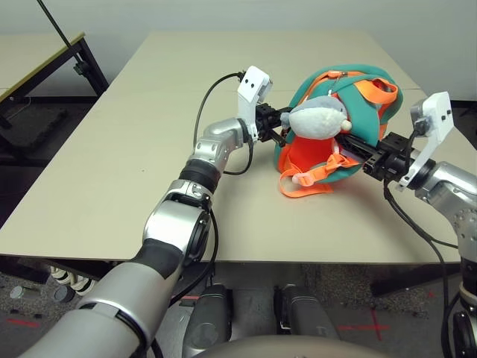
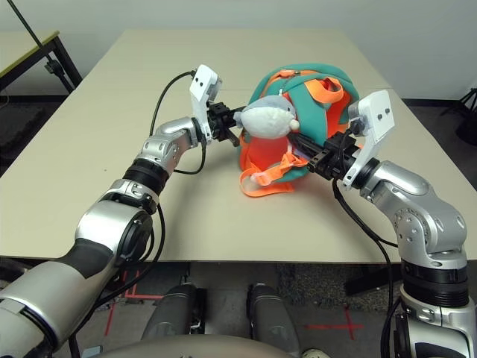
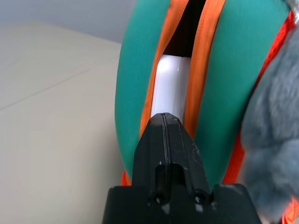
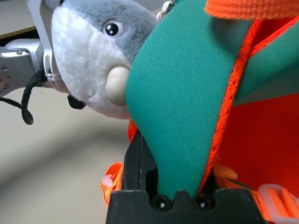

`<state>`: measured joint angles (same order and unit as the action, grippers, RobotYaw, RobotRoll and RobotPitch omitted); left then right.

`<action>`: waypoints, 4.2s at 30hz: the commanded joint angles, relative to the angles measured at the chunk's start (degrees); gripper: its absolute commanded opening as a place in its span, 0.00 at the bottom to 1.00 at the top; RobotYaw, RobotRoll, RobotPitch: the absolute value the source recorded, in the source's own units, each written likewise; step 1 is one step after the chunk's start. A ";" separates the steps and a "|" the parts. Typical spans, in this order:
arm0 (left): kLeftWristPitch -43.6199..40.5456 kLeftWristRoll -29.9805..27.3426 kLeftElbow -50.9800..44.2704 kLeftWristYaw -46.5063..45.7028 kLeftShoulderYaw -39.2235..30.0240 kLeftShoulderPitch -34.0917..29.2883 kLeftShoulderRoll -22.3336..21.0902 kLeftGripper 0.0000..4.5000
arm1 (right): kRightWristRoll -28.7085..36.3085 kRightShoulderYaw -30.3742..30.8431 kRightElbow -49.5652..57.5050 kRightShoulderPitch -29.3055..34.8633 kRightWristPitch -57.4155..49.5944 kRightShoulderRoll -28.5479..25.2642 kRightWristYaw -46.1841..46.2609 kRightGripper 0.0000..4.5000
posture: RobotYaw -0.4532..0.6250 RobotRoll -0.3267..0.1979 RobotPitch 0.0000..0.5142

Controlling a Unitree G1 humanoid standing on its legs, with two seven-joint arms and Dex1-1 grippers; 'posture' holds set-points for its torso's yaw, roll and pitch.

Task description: Put the pencil case into the backpack and zip it.

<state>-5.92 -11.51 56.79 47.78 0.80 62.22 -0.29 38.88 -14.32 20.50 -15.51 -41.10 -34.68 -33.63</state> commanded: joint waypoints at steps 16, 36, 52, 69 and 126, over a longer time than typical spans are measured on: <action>-9.96 -2.62 -17.72 3.14 -2.03 -5.85 -5.75 0.44 | -0.45 1.75 -1.07 0.37 1.36 0.83 -0.98 0.02 | 0.44 0.62 0.08; -28.22 -11.74 -55.70 19.95 8.40 -8.38 -25.22 1.00 | -3.66 3.61 -6.64 -0.33 6.16 3.21 -3.09 0.02 | 0.49 0.62 0.08; -7.57 -2.71 -29.94 18.00 12.34 -2.18 -12.25 1.00 | -4.12 3.75 -5.58 -0.73 6.08 3.94 -2.32 0.02 | 0.45 0.62 0.08; -12.03 -4.47 -33.57 20.65 11.11 -4.02 -12.95 0.04 | -4.71 4.04 -5.74 -0.58 6.35 4.40 -2.16 0.02 | 0.46 0.62 0.10; -14.18 -1.56 -23.79 12.19 5.77 -25.28 -28.03 0.54 | -7.36 5.95 -10.97 -5.45 6.62 3.57 -5.01 0.02 | 0.50 0.62 0.10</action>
<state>-18.65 -14.63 31.33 60.53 7.31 37.87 -26.53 31.29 -8.02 8.71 -21.44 -33.95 -30.73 -38.07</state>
